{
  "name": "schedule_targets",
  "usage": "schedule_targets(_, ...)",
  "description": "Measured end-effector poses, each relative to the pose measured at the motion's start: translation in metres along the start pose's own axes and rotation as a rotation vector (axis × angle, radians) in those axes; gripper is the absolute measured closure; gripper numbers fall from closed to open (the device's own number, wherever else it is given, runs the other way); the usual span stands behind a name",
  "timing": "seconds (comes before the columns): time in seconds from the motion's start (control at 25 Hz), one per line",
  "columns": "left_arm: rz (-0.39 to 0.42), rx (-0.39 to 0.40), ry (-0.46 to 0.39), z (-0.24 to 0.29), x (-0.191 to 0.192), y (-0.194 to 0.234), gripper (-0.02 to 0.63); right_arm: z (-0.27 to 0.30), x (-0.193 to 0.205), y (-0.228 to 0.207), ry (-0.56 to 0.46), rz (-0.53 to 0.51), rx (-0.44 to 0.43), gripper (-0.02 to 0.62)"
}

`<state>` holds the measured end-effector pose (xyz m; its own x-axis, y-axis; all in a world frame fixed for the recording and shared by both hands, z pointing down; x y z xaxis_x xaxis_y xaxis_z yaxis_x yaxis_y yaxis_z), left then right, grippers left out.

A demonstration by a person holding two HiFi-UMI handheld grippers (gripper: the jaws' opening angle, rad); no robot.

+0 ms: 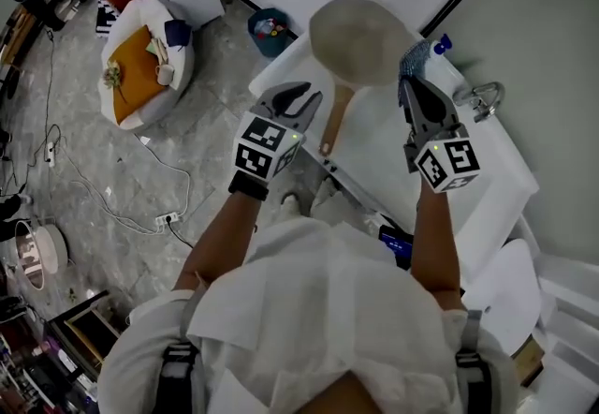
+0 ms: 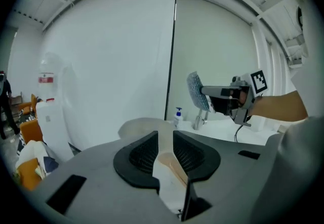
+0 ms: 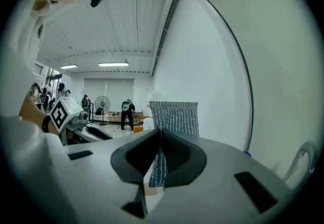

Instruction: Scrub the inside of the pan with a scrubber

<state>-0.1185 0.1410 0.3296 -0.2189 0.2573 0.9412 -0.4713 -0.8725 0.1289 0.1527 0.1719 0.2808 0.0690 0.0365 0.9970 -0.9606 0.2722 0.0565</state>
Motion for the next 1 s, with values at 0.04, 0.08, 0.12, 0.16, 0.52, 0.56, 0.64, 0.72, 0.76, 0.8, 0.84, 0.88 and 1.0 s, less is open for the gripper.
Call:
schedule_targets(0.04,-0.020,0.006,0.039,0.015,0.003,0.001,0.504,0.010,0.003,-0.004,0.009,0.003,-0.012,0.572)
schedule_targets(0.08,-0.042,0.009,0.083,0.030,0.006,0.003,0.493,0.020,0.006,-0.007,0.020,0.004,-0.027,0.572)
schedule_targets(0.12,-0.061,0.010,0.127,0.045,0.008,0.005,0.476,0.031,0.009,-0.010,0.029,0.004,-0.044,0.572)
schedule_targets(0.16,-0.076,0.010,0.169,0.059,0.011,0.007,0.456,0.042,0.011,-0.014,0.037,0.002,-0.062,0.572)
schedule_targets(0.52,-0.191,-0.011,0.456,0.140,0.035,0.022,0.323,0.111,0.032,-0.034,0.087,-0.024,-0.193,0.572)
schedule_targets(0.56,-0.202,-0.015,0.476,0.146,0.038,0.023,0.311,0.116,0.036,-0.036,0.097,-0.023,-0.207,0.572)
schedule_targets(0.64,-0.223,-0.027,0.507,0.157,0.044,0.026,0.300,0.126,0.045,-0.039,0.118,-0.026,-0.237,0.572)
schedule_targets(0.72,-0.247,-0.033,0.541,0.166,0.052,0.030,0.287,0.138,0.056,-0.040,0.143,-0.032,-0.267,0.572)
schedule_targets(0.76,-0.264,-0.026,0.556,0.170,0.056,0.032,0.284,0.144,0.061,-0.040,0.158,-0.032,-0.280,0.572)
schedule_targets(0.8,-0.283,-0.015,0.569,0.173,0.059,0.033,0.278,0.150,0.067,-0.039,0.172,-0.032,-0.292,0.572)
schedule_targets(0.84,-0.300,-0.002,0.581,0.177,0.062,0.034,0.275,0.156,0.072,-0.039,0.188,-0.032,-0.301,0.572)
schedule_targets(0.88,-0.312,0.008,0.591,0.181,0.065,0.036,0.273,0.162,0.077,-0.039,0.205,-0.034,-0.310,0.572)
schedule_targets(1.0,-0.347,0.046,0.612,0.189,0.072,0.043,0.260,0.183,0.091,-0.037,0.256,-0.041,-0.331,0.572)
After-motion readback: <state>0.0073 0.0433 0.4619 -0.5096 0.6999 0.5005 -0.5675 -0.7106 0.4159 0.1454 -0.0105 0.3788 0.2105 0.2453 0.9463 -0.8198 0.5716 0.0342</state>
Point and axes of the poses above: the fingertips, and each gripper's own axes: z forward along the fingers, y to its left, x out of its underside, the point moved 10 cm from there along -z, backward along the fingers, and after that the axes turned 13 degrees about x, right-handed, at the moved point
